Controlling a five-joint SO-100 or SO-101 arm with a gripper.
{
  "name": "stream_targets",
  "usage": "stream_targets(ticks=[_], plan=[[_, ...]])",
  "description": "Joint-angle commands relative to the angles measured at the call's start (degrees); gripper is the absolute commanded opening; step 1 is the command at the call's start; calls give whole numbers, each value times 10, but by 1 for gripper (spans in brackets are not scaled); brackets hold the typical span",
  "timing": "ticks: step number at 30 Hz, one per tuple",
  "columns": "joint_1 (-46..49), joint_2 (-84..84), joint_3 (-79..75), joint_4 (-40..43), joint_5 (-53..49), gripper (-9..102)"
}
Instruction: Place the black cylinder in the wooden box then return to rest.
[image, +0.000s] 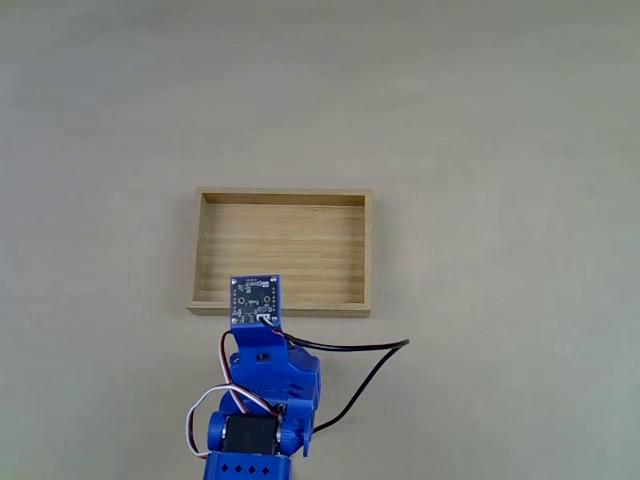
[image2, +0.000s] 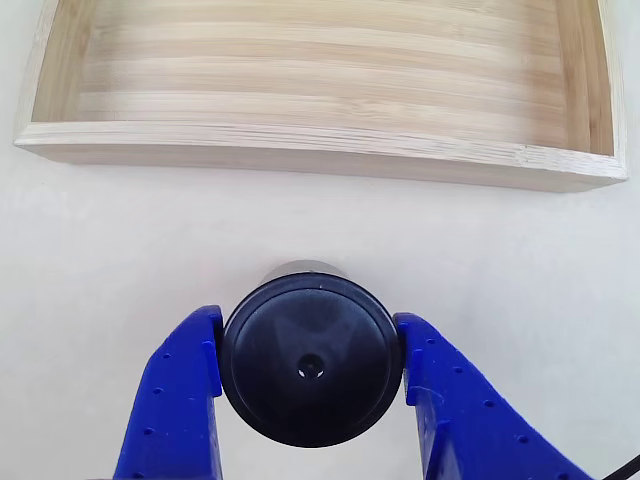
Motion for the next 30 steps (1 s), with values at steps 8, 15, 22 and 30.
stream_targets(ticks=[8, 15, 22, 30], plan=[[-35, -75, -95, 108, -32, 18], [-42, -34, -200, 120, -45, 18], [-41, 48, -310, 120, -53, 18], [-31, 190, -440, 91, -60, 18]])
